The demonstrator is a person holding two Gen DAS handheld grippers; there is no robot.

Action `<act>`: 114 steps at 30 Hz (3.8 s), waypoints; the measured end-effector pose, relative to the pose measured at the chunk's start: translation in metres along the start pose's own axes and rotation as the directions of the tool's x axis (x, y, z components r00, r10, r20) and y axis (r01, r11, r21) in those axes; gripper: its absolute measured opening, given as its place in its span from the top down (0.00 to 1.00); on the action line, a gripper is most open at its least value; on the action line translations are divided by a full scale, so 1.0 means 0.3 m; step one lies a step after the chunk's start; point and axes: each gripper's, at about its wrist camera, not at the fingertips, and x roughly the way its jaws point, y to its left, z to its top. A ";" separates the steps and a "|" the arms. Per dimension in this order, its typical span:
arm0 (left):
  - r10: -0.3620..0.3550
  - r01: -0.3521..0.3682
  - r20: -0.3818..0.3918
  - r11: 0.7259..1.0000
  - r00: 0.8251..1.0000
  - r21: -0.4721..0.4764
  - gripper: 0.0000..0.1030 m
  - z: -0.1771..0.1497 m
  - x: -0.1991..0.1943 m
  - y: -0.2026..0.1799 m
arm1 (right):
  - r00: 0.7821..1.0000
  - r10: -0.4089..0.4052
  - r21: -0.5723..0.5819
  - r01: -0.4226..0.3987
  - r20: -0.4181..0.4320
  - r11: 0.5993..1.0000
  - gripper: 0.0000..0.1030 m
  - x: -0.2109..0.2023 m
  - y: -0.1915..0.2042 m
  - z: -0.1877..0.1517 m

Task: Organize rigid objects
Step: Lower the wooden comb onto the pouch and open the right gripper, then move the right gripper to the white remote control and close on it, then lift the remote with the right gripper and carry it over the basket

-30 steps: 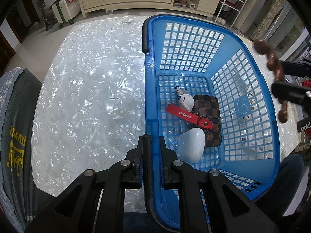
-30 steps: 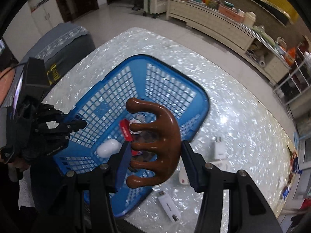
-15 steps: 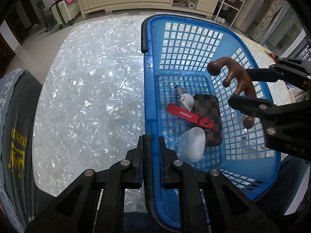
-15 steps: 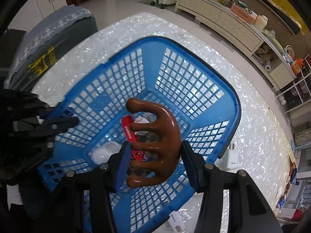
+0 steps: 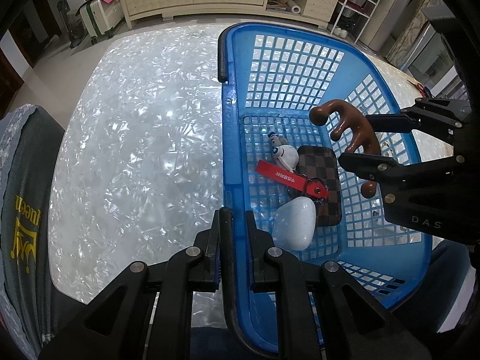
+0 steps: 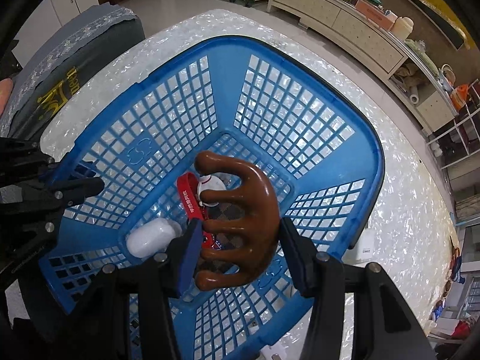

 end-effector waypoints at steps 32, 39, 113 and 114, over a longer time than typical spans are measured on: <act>-0.001 0.001 0.001 1.000 1.000 -0.005 0.87 0.000 0.000 0.010 | 0.991 0.006 0.052 -0.013 0.133 0.999 0.00 -0.250 -0.125 -0.030; 0.000 0.000 0.003 1.000 1.000 -0.007 0.87 0.001 -0.004 0.012 | 0.993 -0.023 0.156 0.004 0.115 0.988 0.00 -0.279 -0.265 -0.094; -0.024 0.024 0.020 1.000 1.000 -0.012 0.87 -0.008 -0.012 0.009 | 0.975 0.190 0.727 -0.045 -0.118 0.685 0.50 0.346 -0.511 -0.367; -0.023 0.023 0.020 1.000 1.000 -0.012 0.87 -0.008 -0.012 0.008 | 0.975 0.189 0.723 -0.048 -0.115 0.689 0.50 0.344 -0.511 -0.377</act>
